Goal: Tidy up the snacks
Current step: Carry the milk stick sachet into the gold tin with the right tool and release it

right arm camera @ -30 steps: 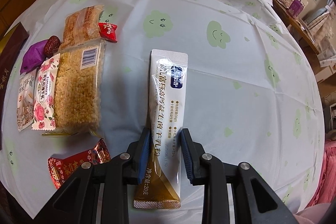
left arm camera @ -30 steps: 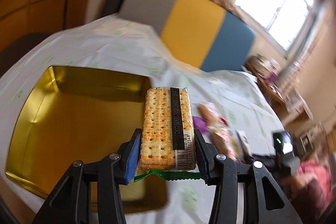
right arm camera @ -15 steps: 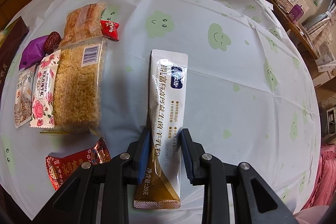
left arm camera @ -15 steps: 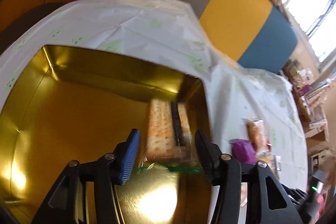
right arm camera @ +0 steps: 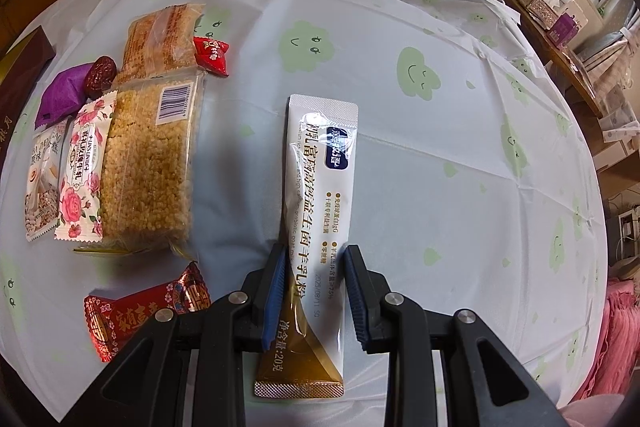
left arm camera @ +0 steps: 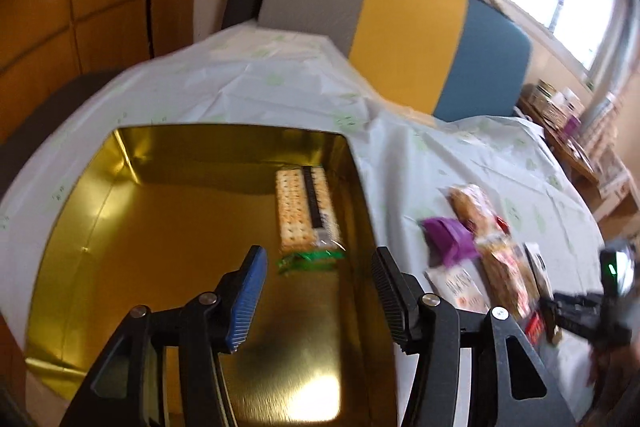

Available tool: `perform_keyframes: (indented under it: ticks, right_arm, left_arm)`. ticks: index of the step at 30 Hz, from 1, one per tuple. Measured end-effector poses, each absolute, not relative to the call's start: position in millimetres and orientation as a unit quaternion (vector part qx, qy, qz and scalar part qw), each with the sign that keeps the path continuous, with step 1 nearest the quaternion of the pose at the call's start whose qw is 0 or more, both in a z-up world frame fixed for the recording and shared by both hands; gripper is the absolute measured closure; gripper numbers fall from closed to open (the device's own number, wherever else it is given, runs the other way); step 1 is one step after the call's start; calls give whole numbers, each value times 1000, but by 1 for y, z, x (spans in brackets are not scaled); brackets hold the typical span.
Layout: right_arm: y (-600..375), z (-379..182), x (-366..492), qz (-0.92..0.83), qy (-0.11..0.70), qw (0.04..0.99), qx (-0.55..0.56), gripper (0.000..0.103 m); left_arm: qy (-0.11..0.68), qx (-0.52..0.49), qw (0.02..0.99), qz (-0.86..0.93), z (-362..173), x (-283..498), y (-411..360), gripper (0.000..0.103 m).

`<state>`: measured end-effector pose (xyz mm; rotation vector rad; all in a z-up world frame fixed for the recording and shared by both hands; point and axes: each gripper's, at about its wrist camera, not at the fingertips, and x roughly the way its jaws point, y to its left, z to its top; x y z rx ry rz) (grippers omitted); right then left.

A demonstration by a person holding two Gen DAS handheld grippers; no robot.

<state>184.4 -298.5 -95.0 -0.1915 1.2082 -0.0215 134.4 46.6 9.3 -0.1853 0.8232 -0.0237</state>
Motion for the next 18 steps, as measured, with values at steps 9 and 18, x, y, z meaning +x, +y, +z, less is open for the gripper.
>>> perform_keyframes:
  ticks: [9,18]
  right_arm:
    - [-296,-93,182,-11,565,819,-98,74]
    - [-298,-92,181,-10,564,820,-98,74]
  left_arm:
    - [376,-47,923,-72,26,81,10,48]
    - [388,-4,913,-126,10,44,-27,48]
